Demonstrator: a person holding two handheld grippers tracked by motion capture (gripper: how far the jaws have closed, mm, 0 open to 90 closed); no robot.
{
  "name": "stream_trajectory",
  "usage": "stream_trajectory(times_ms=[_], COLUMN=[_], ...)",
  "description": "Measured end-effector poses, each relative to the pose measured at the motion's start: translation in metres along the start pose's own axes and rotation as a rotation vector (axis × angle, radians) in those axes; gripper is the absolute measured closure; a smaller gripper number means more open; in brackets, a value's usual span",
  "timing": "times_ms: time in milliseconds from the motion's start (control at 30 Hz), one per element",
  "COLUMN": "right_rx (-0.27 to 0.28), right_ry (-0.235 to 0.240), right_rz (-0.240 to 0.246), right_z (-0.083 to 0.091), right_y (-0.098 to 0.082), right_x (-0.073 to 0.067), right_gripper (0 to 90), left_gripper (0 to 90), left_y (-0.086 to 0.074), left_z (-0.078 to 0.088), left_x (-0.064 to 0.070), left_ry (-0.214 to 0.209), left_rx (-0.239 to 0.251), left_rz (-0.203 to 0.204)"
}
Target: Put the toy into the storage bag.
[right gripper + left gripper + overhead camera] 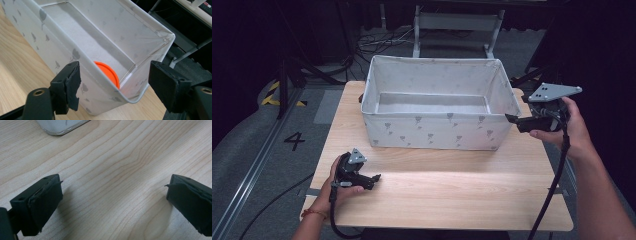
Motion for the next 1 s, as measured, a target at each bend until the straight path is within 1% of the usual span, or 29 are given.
stream_trajectory(times_ms=[67, 233, 333, 433, 467, 500, 533, 600, 633, 700, 767, 800, 833, 1000], right_rx=[-0.004, 0.000, 0.009, 0.012, 0.012, 0.007, 0.007, 0.004, 0.003, -0.006, -0.008, -0.012, -0.011, -0.022], right_ry=[0.004, -0.021, -0.017, -0.022, -0.022, -0.026, -0.022, -0.022, -0.024, -0.023, -0.012, -0.020, -0.023, -0.001], right_rz=[0.008, 0.015, 0.012, 0.018, 0.018, 0.021, 0.021, 0.022, 0.019, 0.018, 0.019, 0.023, 0.020, 0.016], right_z=[-0.001, -0.001, -0.001, -0.002, -0.002, -0.003, -0.004, -0.007, -0.008, -0.012, -0.015, -0.017, -0.019, -0.032], right_y=[-0.004, -0.016, -0.023, -0.030, -0.030, -0.032, -0.035, -0.041, -0.043, -0.048, -0.053, -0.055, -0.058, -0.073], right_x=[-0.004, -0.013, -0.017, -0.022, -0.022, -0.023, -0.025, -0.028, -0.028, -0.031, -0.033, -0.034, -0.036, -0.045], right_gripper=[24.4, 23.4, 23.1, 22.3, 22.3, 22.0, 22.0, 22.0, 22.0, 21.9, 22.0, 21.9, 21.9, 21.8], left_gripper=[0.7, 0.7, 0.7, 0.7, 0.7, 0.7, 0.7, 0.7, 0.7, 0.7, 0.7, 0.7, 0.7, 0.7], left_y=[0.000, 0.000, 0.000, 0.000, 0.000, 0.000, 0.000, 0.000, 0.000, 0.000, 0.000, 0.000, 0.000, 0.000], left_z=[0.000, 0.000, 0.000, 0.000, 0.000, 0.000, 0.000, 0.000, 0.000, 0.000, 0.000, 0.000, 0.000, 0.000], left_x=[0.001, 0.001, 0.001, 0.000, 0.000, 0.001, 0.000, 0.001, 0.000, 0.001, 0.001, 0.000, 0.001, 0.001], left_ry=[-0.008, -0.008, -0.008, -0.006, -0.006, -0.007, 0.000, -0.008, 0.000, -0.008, -0.008, 0.000, -0.008, -0.008], left_rx=[-0.003, -0.002, -0.002, -0.001, -0.001, -0.002, 0.000, -0.002, 0.000, -0.003, -0.002, 0.000, -0.002, -0.002], left_rz=[0.005, 0.005, 0.005, 0.003, 0.003, 0.005, 0.000, 0.005, 0.000, 0.005, 0.005, 0.000, 0.005, 0.005])
Point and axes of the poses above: each handheld gripper's, and its own axes: z roughly backward along the jaws, y roughly out of its top, x roughly to its right, the point moved 1 cm from there along -z, roughly forward along the jaws, and after that the axes turned 11 degrees about -x, right-handed, at the moved point
